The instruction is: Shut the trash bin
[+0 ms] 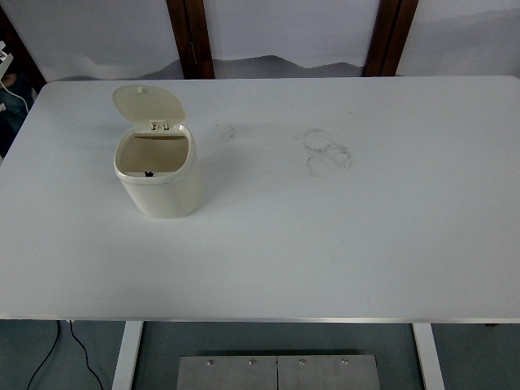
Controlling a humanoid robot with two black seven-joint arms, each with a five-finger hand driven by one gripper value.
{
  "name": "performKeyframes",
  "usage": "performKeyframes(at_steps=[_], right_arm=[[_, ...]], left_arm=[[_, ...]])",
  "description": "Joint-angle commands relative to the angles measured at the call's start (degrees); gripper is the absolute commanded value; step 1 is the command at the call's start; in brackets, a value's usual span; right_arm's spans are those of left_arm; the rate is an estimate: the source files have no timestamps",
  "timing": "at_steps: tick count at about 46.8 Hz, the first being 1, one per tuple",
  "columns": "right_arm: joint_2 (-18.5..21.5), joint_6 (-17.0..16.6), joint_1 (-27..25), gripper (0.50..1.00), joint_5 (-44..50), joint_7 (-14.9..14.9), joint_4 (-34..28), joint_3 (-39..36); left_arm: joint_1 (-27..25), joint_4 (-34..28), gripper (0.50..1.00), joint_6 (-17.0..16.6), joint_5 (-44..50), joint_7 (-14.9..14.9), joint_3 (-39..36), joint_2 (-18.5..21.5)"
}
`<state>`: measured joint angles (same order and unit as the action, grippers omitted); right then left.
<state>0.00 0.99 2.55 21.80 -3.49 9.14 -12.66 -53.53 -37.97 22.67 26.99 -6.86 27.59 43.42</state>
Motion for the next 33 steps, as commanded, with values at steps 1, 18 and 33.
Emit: performKeyframes(at_steps=[1, 18, 33], right_arm=[[0.0, 0.0, 0.0, 0.995, 0.0, 0.0, 0.0, 0.0], [0.0, 0.1, 0.0, 0.995, 0.0, 0.1, 0.0, 0.0], [0.0, 0.0, 0.0, 0.995, 0.0, 0.0, 0.0, 0.0]], left_arm=[[0.0, 0.0, 1.0, -0.1, 0.0, 0.0, 0.0, -0.1], [0.0, 0.0, 1.0, -0.8, 0.0, -0.1, 0.0, -1.0], [0.0, 0.0, 1.0, -1.0, 0.0, 0.0, 0.0, -1.1]])
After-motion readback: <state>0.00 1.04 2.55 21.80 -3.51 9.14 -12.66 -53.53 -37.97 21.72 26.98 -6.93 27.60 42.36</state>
